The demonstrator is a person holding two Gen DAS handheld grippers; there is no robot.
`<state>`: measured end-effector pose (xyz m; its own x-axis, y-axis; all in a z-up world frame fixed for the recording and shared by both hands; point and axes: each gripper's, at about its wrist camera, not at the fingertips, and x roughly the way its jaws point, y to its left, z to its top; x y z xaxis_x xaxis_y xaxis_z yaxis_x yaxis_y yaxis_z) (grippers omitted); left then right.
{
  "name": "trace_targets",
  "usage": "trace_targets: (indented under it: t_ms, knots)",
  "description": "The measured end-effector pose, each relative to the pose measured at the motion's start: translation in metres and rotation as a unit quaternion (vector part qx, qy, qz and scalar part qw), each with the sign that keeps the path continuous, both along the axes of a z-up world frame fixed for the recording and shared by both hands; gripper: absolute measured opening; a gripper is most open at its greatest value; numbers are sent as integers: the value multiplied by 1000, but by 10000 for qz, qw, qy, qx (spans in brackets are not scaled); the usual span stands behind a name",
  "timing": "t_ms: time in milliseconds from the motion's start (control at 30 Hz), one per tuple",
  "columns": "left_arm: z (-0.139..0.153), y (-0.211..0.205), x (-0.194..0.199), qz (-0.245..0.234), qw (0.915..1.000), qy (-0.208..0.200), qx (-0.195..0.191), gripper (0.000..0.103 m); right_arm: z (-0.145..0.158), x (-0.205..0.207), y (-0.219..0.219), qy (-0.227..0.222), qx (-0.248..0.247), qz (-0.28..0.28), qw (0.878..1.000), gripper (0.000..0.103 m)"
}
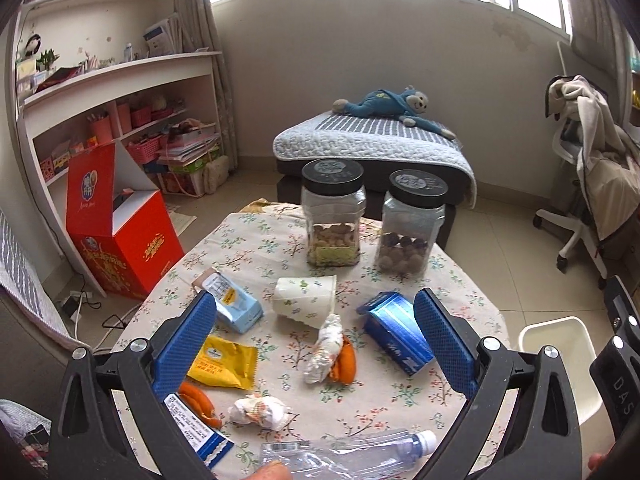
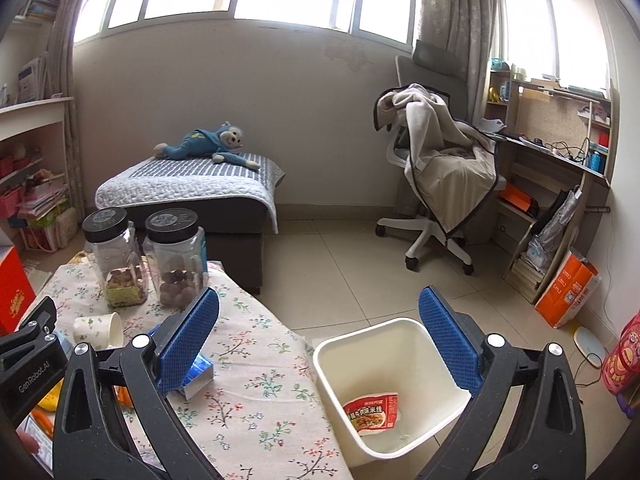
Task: Collect trash
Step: 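Move both open tools back over the table, then grasp the yellow snack packet with the left tool while the right tool grasps the white tissue bundle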
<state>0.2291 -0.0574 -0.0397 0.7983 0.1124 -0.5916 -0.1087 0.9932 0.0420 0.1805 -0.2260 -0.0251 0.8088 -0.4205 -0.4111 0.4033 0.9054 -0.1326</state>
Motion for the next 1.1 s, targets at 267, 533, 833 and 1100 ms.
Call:
trace_targets:
  t_ms: [267, 533, 833, 1100]
  knots:
    - [-47, 82, 34, 464, 9914, 1217, 124, 96, -16, 26, 49, 375, 106, 641, 9972, 96]
    - [-104, 172, 71, 597, 9542, 2834, -750, 96, -39, 56, 58, 1043, 608, 807, 9894, 96]
    - [-137, 114, 87, -438, 9435, 3280, -164, 96, -54, 75, 57, 1398, 624, 816, 9848, 96]
    - [-162, 93, 103, -475, 9482, 3133, 227, 85, -65, 92, 52, 1694, 940, 880, 9771, 96]
